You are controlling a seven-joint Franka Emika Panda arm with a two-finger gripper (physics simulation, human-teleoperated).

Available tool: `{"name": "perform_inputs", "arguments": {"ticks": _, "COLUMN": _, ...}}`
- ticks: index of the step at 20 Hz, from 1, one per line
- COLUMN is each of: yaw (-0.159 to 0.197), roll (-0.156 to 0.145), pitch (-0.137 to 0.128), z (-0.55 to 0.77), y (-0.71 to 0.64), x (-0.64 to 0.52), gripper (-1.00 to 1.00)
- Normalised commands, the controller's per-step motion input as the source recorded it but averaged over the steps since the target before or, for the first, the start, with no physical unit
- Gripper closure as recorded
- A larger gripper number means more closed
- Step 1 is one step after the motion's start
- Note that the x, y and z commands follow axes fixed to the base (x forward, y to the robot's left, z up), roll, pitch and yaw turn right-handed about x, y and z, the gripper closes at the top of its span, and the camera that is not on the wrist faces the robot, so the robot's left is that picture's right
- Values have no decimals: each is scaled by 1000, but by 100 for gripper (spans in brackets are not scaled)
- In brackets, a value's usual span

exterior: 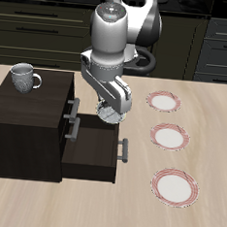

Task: Place the bowl on the middle plate relative to the robot

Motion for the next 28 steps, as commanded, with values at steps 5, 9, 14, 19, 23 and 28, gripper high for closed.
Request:
{"name": "perform_inputs", "arguments": {"ticks": 5, "yaw": 214, "roll": 22, "pitch": 30, "z": 186, "y": 250, "x": -109, "gripper": 100}}
{"name": "perform_inputs", "arguments": {"ticks": 9, "yaw": 176, "roll": -32, "pitch": 49, "z": 57, "y": 121, "x": -16, "gripper": 100}}
{"name": "perform_inputs", "arguments": {"ticks": 14, "yaw": 245, "roll": -22, "pitch": 28, "z": 166, "y": 258, "x": -119, "gripper": 100}}
{"name": "perform_inputs", "arguments": {"ticks": 19, "yaw": 318, "roll": -77, "pitch": -23, "z": 230, "y": 302, "x": -111, "gripper": 100}}
{"name": "perform_inputs", "arguments": {"ticks": 23, "yaw": 406, "roll": -76, "pitch": -26, "z": 233, "y": 629, "x": -80, "gripper": 100}}
{"name": "perform_inputs", "arguments": {"ticks": 28, "yaw": 315, "roll": -84, "pitch": -18, "z": -26, "y": 561, "x": -47, "gripper": 100}}
